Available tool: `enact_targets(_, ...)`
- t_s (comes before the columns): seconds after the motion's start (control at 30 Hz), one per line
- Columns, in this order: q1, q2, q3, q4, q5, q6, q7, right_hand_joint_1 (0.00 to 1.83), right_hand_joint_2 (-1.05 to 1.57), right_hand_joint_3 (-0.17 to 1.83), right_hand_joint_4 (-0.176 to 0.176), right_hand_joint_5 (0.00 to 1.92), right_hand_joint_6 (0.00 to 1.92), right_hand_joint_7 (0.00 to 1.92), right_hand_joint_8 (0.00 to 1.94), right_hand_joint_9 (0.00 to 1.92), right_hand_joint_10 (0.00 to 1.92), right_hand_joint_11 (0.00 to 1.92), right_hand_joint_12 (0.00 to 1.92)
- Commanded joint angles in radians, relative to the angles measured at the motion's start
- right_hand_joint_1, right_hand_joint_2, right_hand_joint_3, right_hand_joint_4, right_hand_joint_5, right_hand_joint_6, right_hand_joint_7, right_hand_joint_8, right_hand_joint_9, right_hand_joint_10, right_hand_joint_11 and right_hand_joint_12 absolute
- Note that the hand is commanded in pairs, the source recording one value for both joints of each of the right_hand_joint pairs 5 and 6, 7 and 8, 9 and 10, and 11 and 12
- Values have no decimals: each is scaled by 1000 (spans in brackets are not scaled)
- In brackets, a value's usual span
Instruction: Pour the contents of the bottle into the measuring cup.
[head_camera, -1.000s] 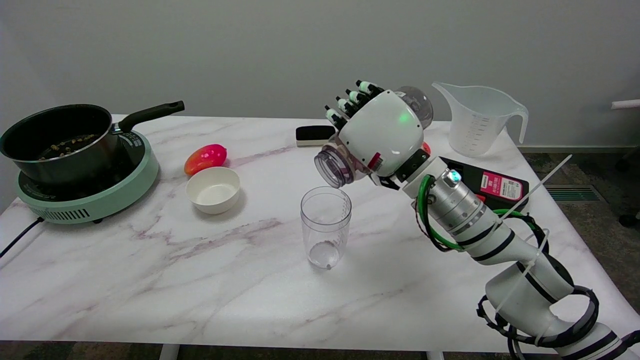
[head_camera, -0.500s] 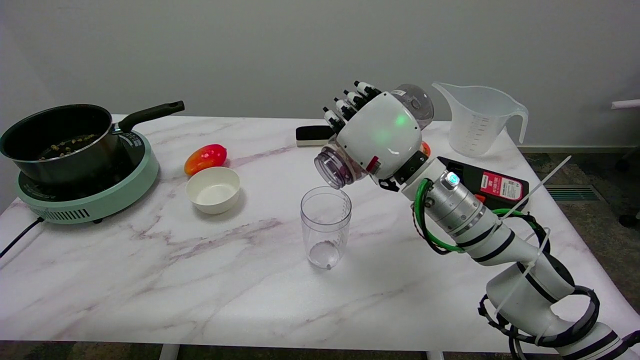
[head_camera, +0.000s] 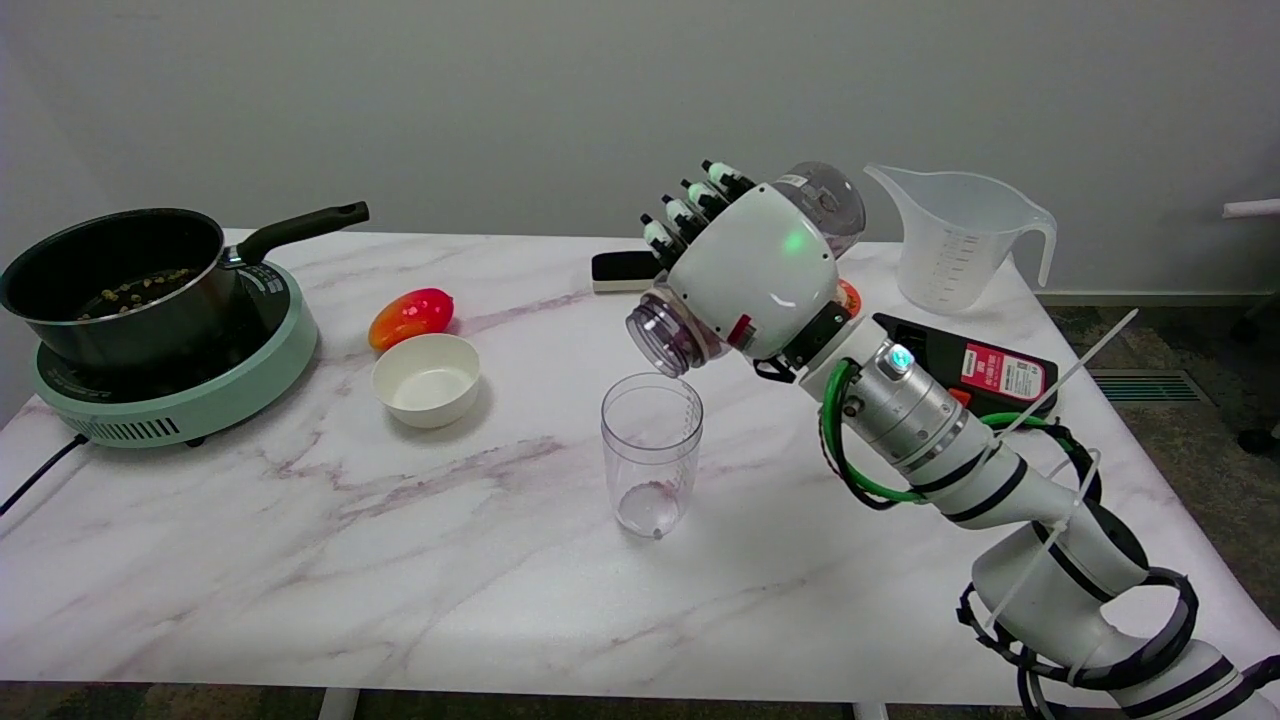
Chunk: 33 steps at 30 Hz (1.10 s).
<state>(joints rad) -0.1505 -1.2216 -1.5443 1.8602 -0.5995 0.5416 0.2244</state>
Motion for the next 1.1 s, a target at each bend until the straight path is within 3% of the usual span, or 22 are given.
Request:
enact_targets(0.03,2,2,10,1,-44,10,5,1409,877,601,0,1286,1286,1399,1399,1258,1258,1088,1088)
enact_targets(1.1,5,6,24,4,-175,45,6,1396,900,566,0,1313,1313,1407,1407,1255,1255,1098,1098)
